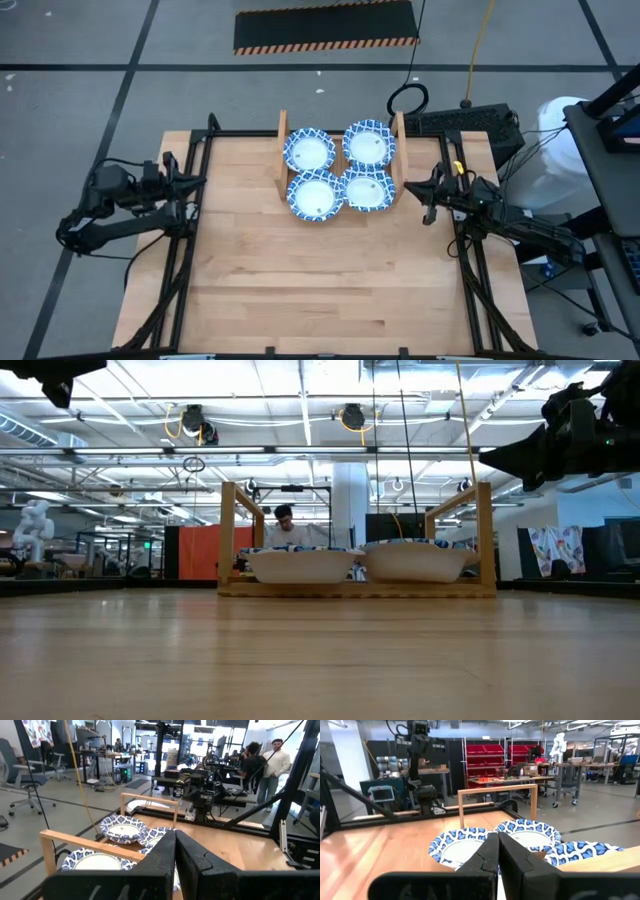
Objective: Place and stack bowls onto a shelf
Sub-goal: Return to Home Position
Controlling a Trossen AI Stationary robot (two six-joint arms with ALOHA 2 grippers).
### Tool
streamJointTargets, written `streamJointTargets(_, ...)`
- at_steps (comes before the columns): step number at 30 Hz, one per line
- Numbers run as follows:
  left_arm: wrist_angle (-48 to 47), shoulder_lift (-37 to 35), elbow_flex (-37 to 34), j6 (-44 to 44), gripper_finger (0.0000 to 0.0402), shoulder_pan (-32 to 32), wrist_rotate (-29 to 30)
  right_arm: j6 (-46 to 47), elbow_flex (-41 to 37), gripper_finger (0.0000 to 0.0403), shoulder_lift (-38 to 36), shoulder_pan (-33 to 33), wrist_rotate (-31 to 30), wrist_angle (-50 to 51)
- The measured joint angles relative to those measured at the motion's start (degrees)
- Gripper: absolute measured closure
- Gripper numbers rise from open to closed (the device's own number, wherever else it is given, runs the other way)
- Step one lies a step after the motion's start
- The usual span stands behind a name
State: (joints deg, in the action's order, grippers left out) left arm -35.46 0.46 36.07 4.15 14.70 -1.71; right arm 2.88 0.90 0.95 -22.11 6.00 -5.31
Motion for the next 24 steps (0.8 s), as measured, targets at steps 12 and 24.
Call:
streamJointTargets(12,18.63,8.85,-11.26,-2.03,0.0387,-0.04,-1.47,0.65,-0.04,0.0403,0.00,0.00,0.04,-0.43)
streamJointTargets(24,25.17,14.16,-17.92,-2.61,0.0387,-0.04,-3.32,0.95,-0.04,0.0403,0.00,0.00,0.04,-0.43)
